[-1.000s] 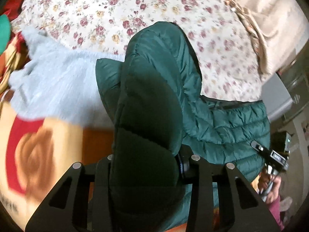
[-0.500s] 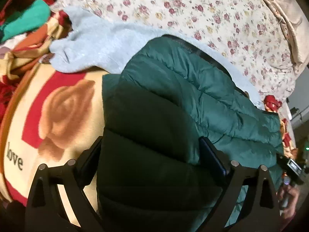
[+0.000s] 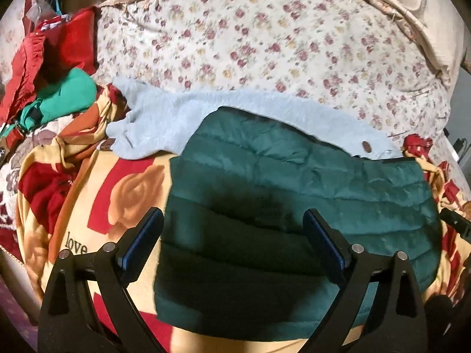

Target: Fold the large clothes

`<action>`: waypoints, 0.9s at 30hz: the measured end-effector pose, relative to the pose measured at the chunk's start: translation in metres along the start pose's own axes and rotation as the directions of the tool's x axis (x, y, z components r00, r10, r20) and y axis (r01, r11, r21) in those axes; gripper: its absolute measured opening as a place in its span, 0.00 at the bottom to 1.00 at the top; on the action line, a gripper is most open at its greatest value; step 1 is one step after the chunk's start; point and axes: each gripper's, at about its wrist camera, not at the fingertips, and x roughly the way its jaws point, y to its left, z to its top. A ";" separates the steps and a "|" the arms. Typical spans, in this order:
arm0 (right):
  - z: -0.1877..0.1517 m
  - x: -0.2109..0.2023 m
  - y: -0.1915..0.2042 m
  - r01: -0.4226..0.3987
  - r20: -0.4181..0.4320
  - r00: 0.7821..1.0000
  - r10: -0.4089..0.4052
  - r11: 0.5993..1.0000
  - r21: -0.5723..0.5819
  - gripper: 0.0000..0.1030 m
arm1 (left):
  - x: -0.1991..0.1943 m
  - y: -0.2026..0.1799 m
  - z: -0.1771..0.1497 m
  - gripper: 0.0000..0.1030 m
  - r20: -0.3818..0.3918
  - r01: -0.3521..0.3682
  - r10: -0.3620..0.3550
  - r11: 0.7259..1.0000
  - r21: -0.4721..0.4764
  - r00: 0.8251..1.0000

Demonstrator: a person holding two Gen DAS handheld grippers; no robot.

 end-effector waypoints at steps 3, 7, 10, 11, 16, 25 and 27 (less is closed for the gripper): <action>-0.003 -0.007 0.020 -0.034 0.017 0.999 0.034 0.999 -0.009 0.84 | -0.004 -0.009 -0.003 0.93 0.006 0.014 -0.013 1.000 -0.004 1.000; -0.010 -0.008 0.049 -0.041 0.025 0.999 0.042 0.998 -0.050 0.84 | -0.011 -0.025 -0.006 0.93 0.017 0.015 -0.015 1.000 0.013 1.000; -0.014 -0.004 0.067 -0.055 0.023 0.998 0.056 0.996 -0.066 0.84 | -0.016 -0.034 -0.011 0.93 0.036 -0.005 0.004 0.999 0.034 0.999; -0.016 -0.003 0.072 -0.054 0.022 0.998 0.055 0.996 -0.073 0.84 | -0.016 -0.035 -0.013 0.93 0.040 -0.009 0.007 0.999 0.036 0.999; -0.023 0.005 0.094 -0.057 0.010 0.998 0.058 0.993 -0.103 0.85 | -0.019 -0.042 -0.022 0.93 0.067 -0.017 0.013 0.998 0.056 0.998; -0.028 0.010 0.105 -0.054 0.000 0.999 0.054 0.994 -0.094 0.85 | -0.019 -0.051 -0.028 0.93 0.082 -0.033 0.026 0.996 0.087 0.996; -0.029 0.011 0.106 -0.047 -0.001 0.999 0.047 0.995 -0.092 0.85 | -0.019 -0.052 -0.028 0.93 0.086 -0.034 0.027 0.995 0.089 0.996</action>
